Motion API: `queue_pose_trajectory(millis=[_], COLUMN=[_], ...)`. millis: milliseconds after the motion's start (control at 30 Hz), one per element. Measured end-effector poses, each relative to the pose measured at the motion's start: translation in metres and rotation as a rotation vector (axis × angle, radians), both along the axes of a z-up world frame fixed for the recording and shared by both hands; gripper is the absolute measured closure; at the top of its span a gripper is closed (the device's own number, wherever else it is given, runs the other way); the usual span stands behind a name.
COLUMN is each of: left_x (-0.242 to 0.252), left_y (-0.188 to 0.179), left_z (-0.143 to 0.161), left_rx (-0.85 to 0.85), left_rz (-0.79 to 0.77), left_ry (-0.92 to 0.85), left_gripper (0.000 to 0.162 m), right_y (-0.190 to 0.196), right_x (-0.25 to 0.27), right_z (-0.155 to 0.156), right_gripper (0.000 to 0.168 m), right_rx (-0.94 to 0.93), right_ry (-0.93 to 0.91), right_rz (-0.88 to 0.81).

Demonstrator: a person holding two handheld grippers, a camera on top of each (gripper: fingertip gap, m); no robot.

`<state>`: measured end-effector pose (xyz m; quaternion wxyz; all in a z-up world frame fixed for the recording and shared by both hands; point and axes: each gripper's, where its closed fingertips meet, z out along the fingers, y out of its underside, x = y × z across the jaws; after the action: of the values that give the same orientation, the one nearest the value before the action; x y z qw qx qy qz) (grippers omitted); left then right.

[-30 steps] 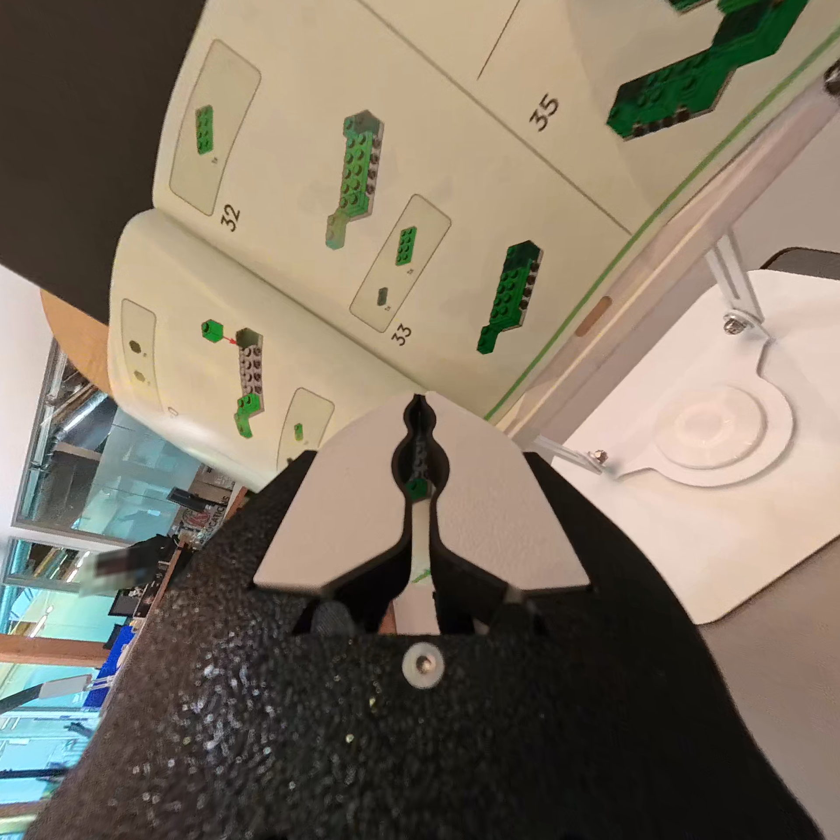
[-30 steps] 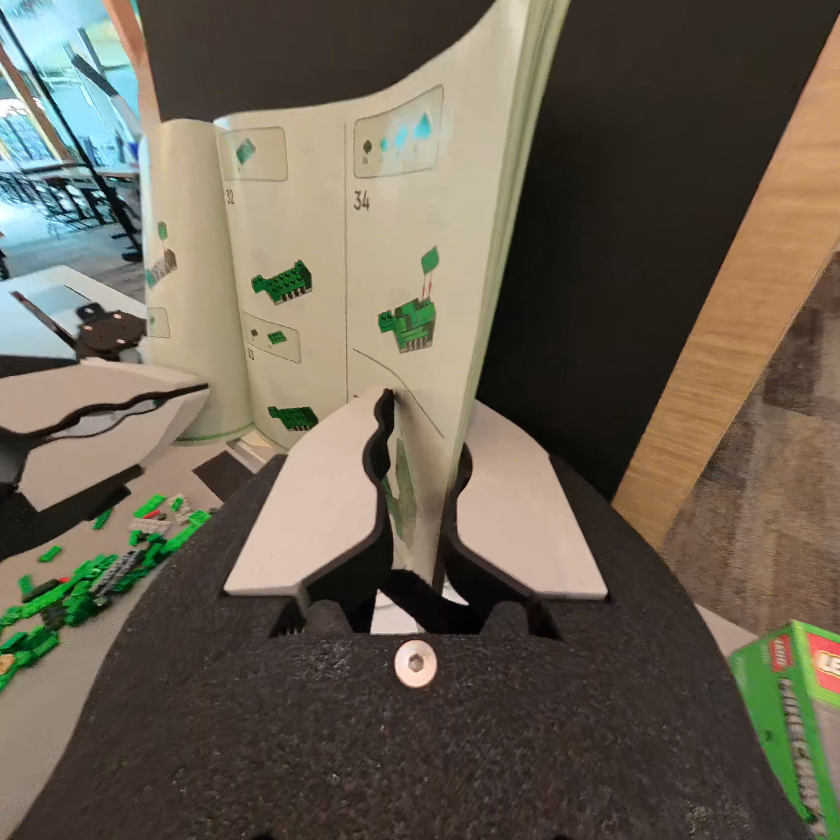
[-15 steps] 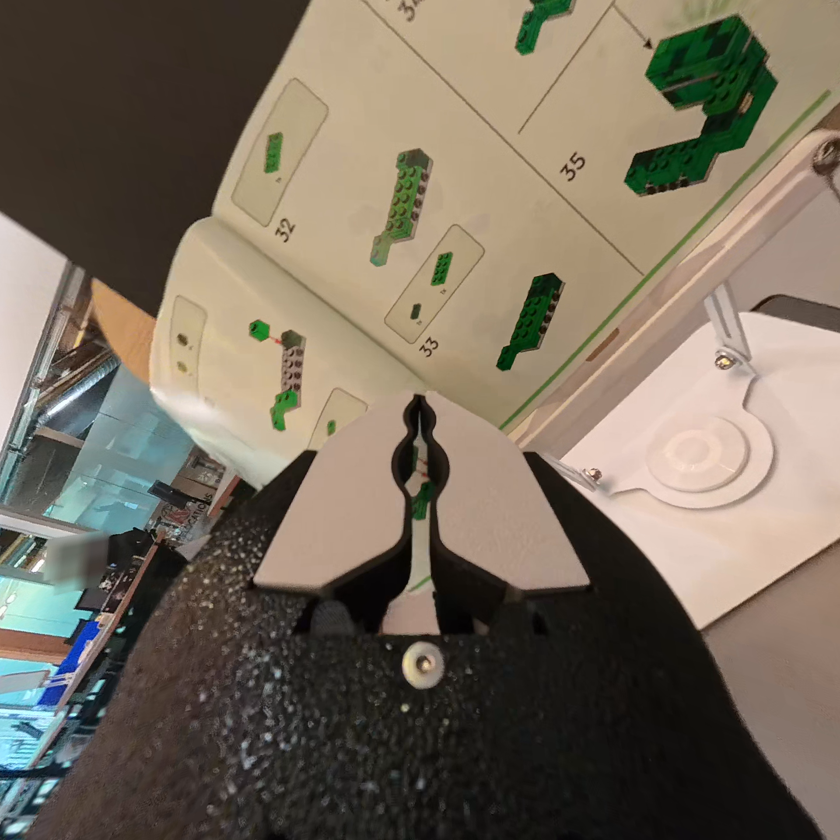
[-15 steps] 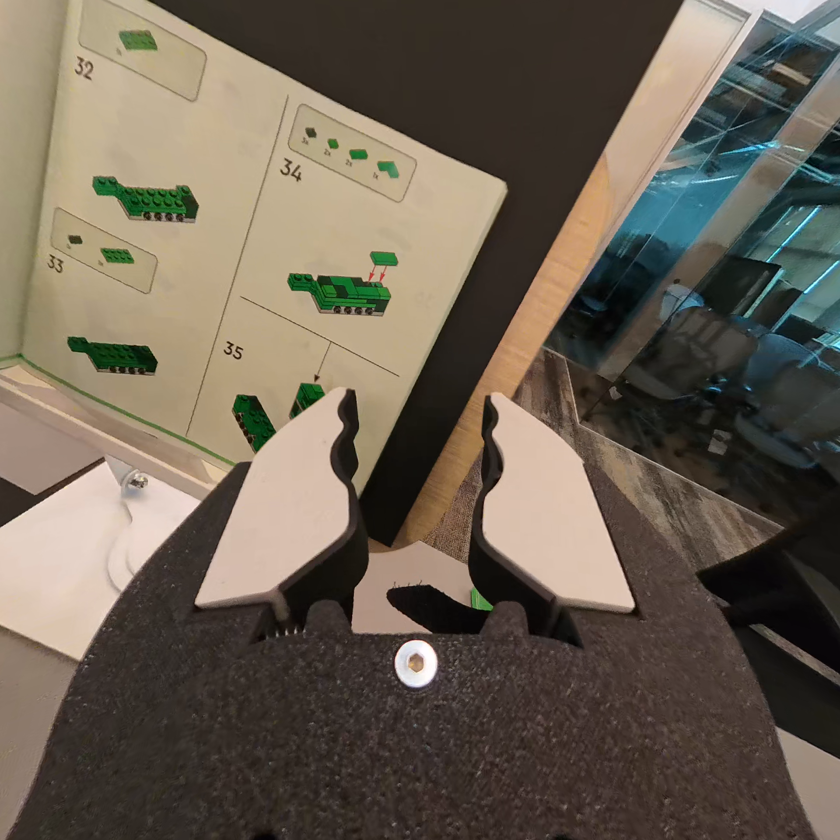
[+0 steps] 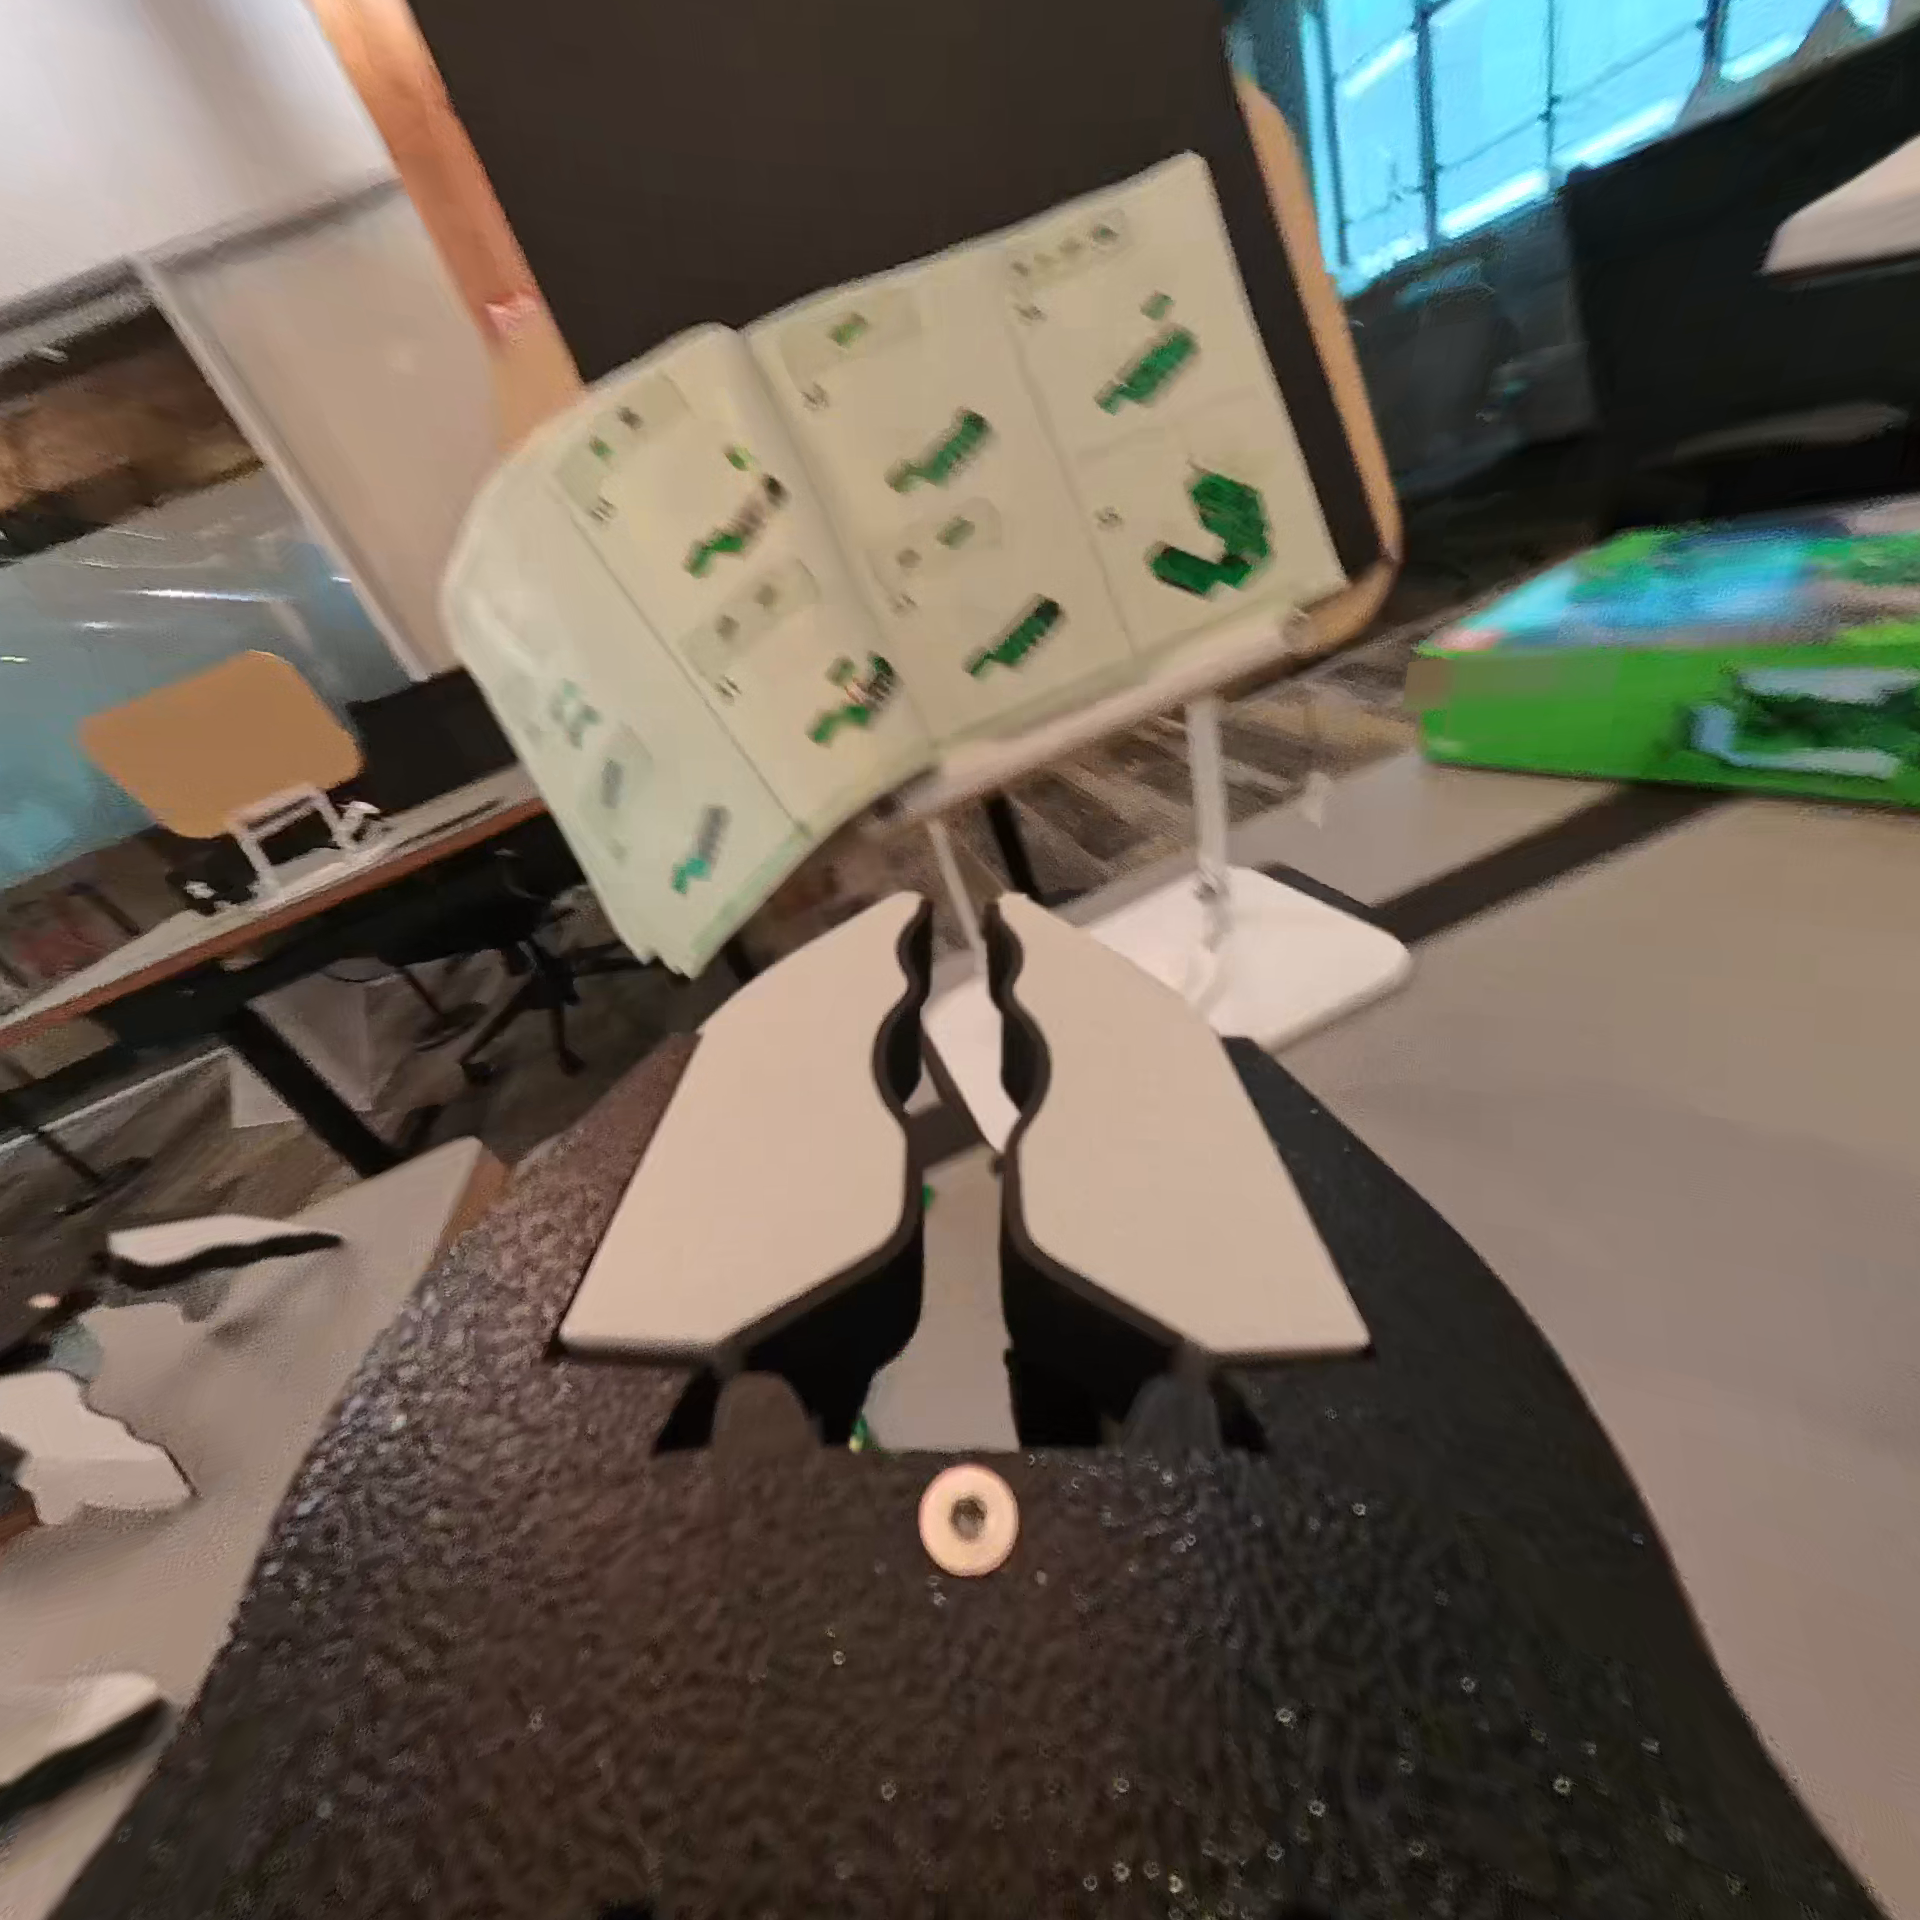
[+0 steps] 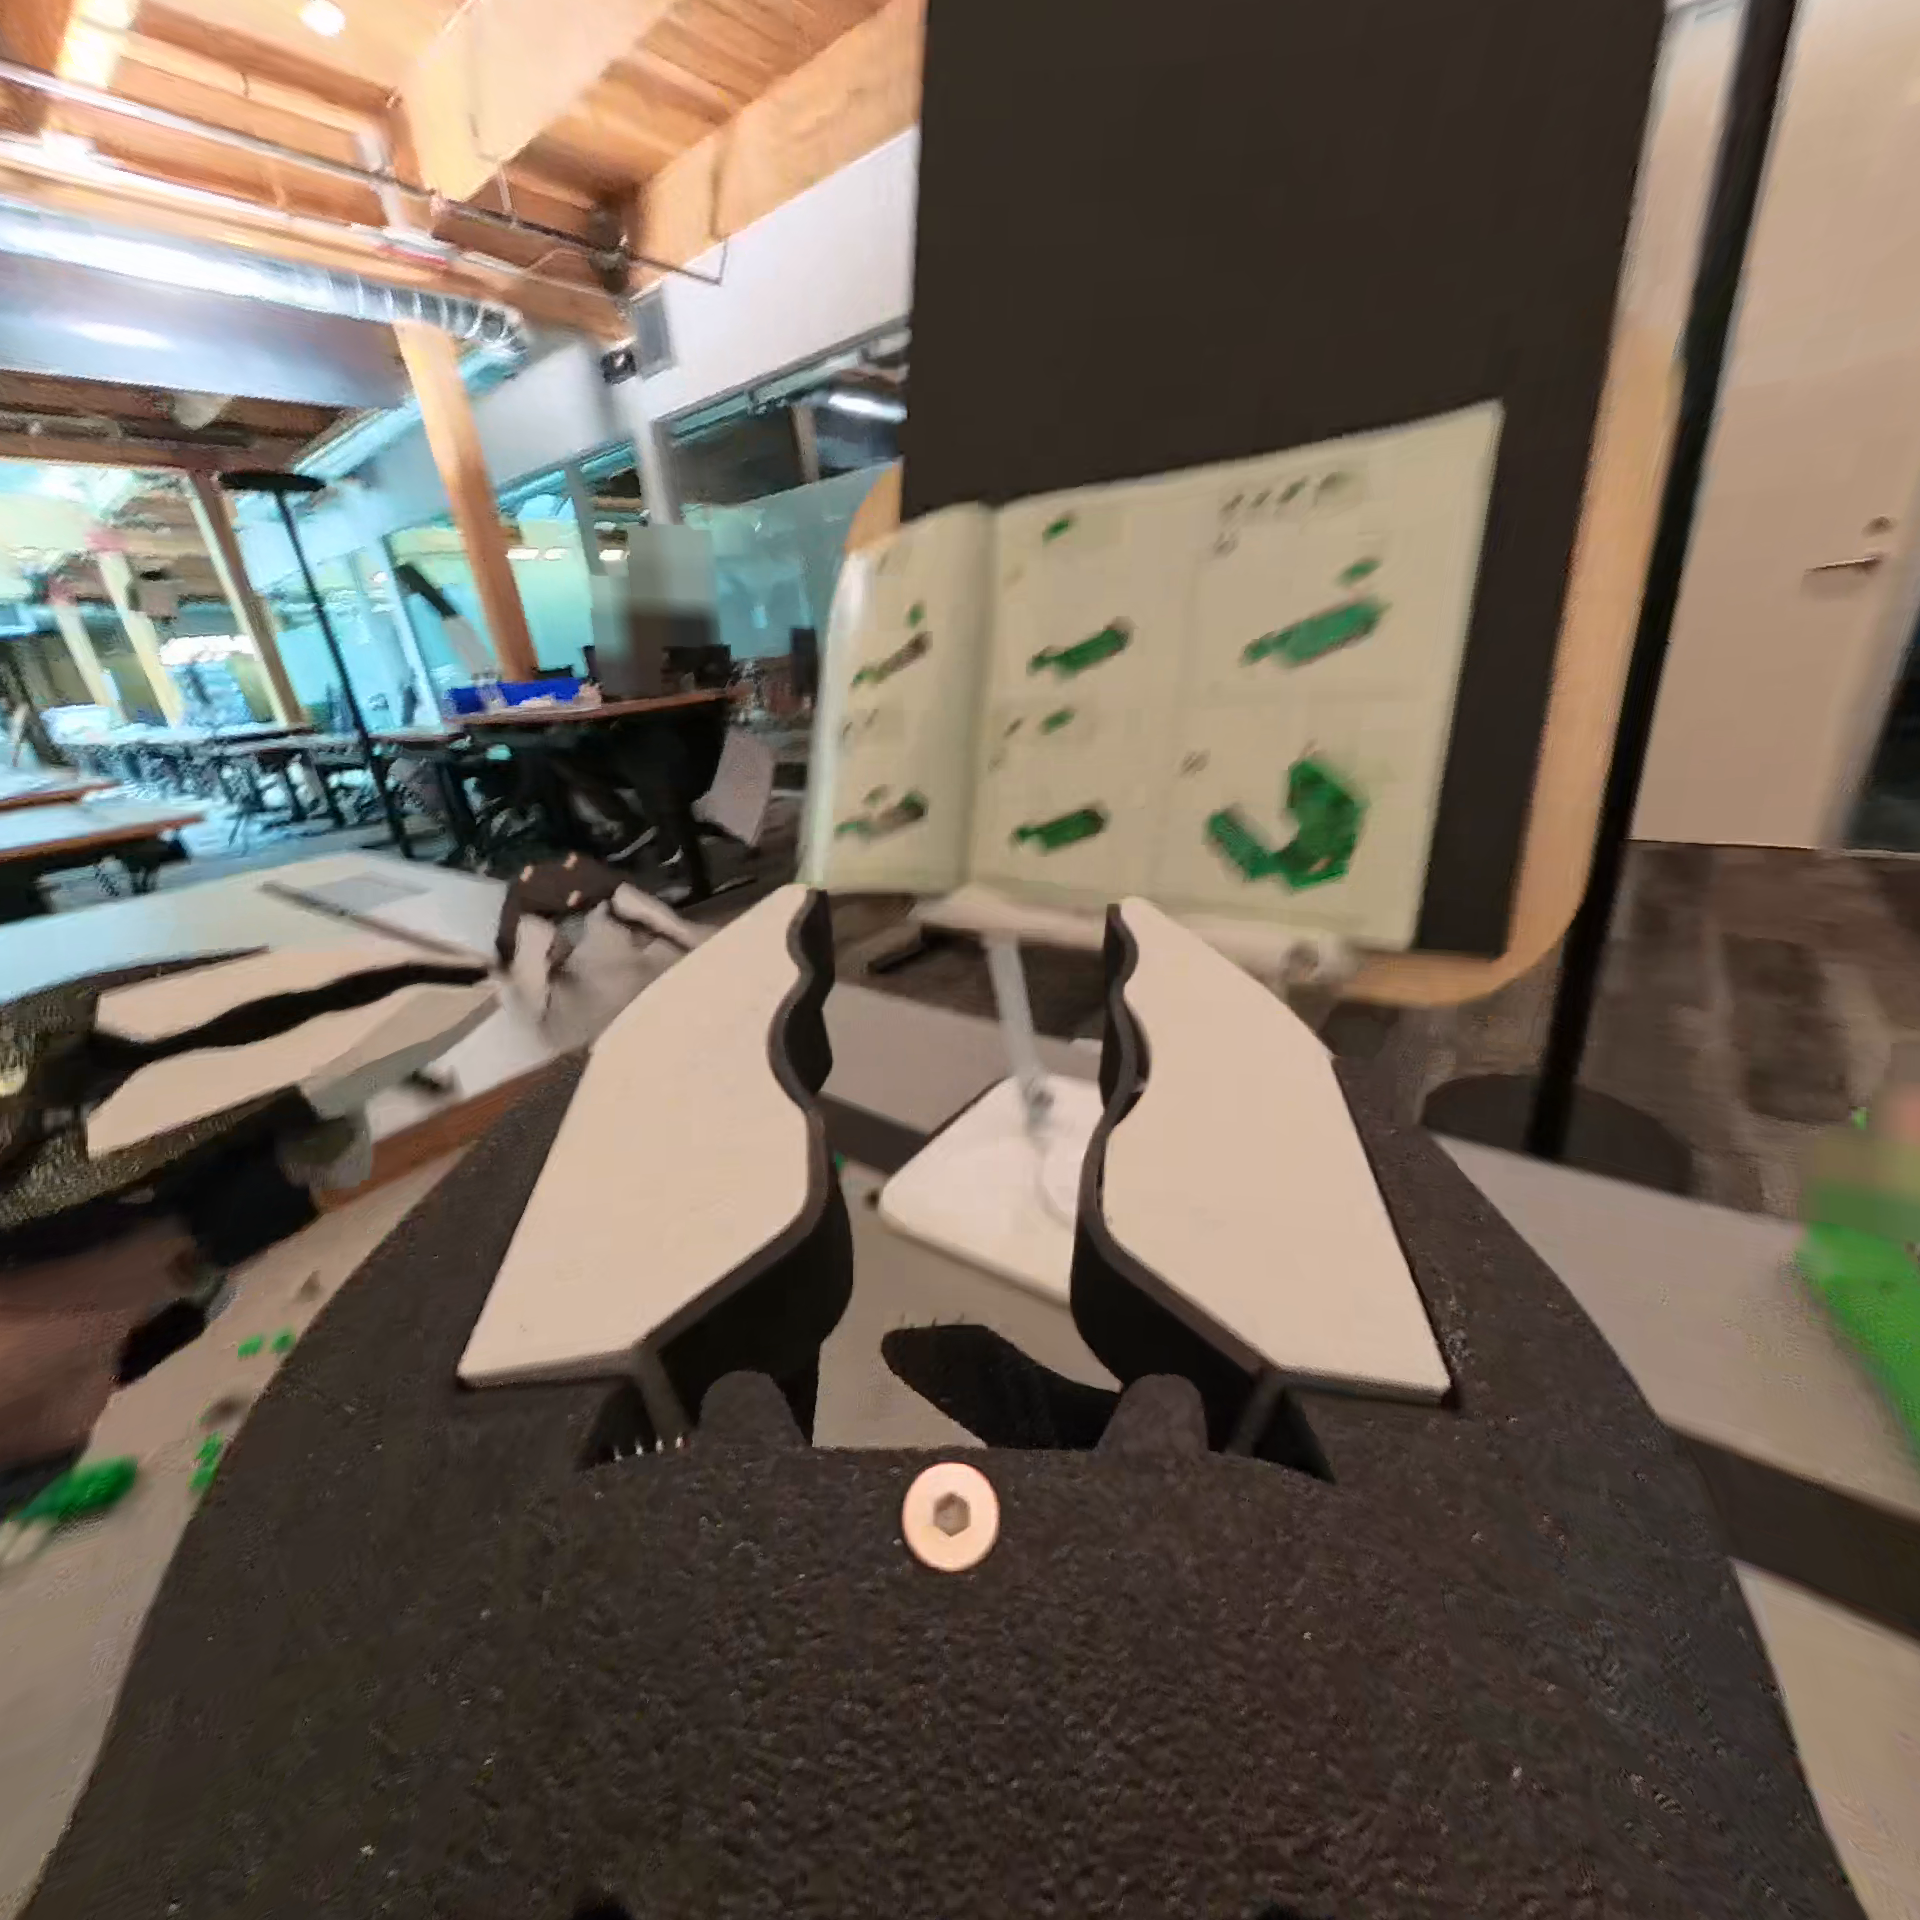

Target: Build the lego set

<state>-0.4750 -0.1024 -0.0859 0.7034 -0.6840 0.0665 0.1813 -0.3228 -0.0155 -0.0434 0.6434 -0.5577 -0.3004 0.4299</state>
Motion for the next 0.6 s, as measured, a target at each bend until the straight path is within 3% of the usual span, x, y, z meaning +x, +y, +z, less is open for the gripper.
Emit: queue_pose_trajectory(millis=[133,267,333,433,533,600], left_x=[0.064,0.126,0.16,0.177,0.175,0.168], left_y=[-0.056,-0.124,-0.156,-0.168,-0.16,-0.154], left_z=[-0.049,-0.103,-0.127,-0.145,-0.17,-0.183], left_rx=[-0.175,-0.436,-0.552,-0.535,-0.642,-0.724], left_rz=[-0.321,-0.609,-0.733,-0.64,-0.541,-0.488], left_ry=[0.004,-0.057,-0.026,0.082,0.035,0.039], left_gripper=[0.136,0.124,0.136,0.128,0.108,0.106], right_y=[-0.044,-0.061,-0.063,-0.068,-0.069,-0.069], right_x=[-0.001,0.004,0.002,-0.004,-0.009,-0.013], right_z=[-0.064,-0.098,-0.109,-0.121,-0.131,-0.134], right_gripper=[0.119,0.125,0.126,0.125,0.125,0.125], right_rx=[0.004,0.044,0.043,0.046,0.044,0.044], right_ry=[-0.076,-0.117,-0.136,-0.156,-0.171,-0.182], right_rz=[0.04,0.027,0.024,0.054,0.058,0.068])
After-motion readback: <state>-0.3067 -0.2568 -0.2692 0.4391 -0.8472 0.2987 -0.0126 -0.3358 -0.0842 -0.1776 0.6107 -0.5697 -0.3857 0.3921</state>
